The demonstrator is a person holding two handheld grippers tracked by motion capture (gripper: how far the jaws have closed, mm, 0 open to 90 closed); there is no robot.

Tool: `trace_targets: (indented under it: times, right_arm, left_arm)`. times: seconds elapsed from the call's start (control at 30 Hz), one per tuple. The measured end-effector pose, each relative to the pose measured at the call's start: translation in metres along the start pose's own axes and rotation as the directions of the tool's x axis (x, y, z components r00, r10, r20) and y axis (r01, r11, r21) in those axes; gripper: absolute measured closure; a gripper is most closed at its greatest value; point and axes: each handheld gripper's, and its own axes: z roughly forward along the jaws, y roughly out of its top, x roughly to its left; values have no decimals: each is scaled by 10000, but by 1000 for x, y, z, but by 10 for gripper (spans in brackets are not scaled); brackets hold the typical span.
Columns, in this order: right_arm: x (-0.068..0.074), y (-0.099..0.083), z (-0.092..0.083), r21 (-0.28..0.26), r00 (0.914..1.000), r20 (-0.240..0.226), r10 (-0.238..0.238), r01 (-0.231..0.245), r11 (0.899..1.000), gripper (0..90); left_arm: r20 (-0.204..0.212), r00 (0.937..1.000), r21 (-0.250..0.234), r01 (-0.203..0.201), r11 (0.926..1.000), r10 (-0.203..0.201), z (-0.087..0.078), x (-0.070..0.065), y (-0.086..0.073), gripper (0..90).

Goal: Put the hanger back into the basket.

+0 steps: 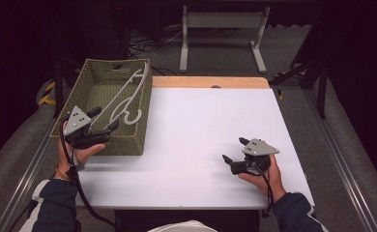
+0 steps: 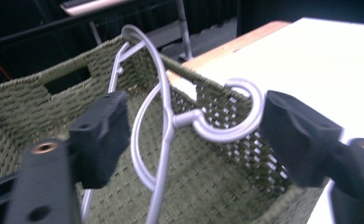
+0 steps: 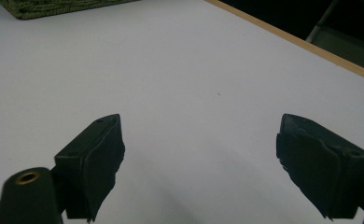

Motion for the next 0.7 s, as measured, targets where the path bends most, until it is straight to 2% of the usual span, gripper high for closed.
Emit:
trace_targets:
  times: [0.03, 0.1, 0.27, 0.33, 0.43, 0.63, 0.7]
  right_arm:
    - [0, 0, -1, -85, 10000, 40, 6, -6, 10000, 154]
    - [0, 1, -3, -186, 10000, 78, -18, 20, 9998, 154]
    - [1, 2, -5, -420, 9999, 157, -62, 68, 9991, 154]
    - [2, 3, -6, -478, 9997, 228, -120, 131, 9988, 154]
    - [2, 4, -7, -532, 9996, 250, -109, 123, 9985, 154]
    - [4, 5, -10, -665, 9994, 312, -130, 150, 9977, 154]
    - [5, 6, -11, -702, 9994, 316, -140, 162, 9974, 154]
  left_arm:
    - [71, 9999, -126, 77, 9999, -77, 0, -2, 0, 165]
    - [138, 9999, -192, -21, 9998, 24, 0, -5, 2, 116]
    - [444, 9989, -615, -125, 9980, 152, -1, -17, 6, 44]
    - [470, 9987, -684, -142, 9976, 175, -1, -20, 7, 37]
    - [766, 9963, -781, -338, 9964, 398, 0, -31, 9, 36]
    - [1326, 9883, -983, -623, 9932, 751, 0, -49, 13, 36]
    - [1344, 9863, -1016, -825, 9914, 959, 0, -56, 12, 35]
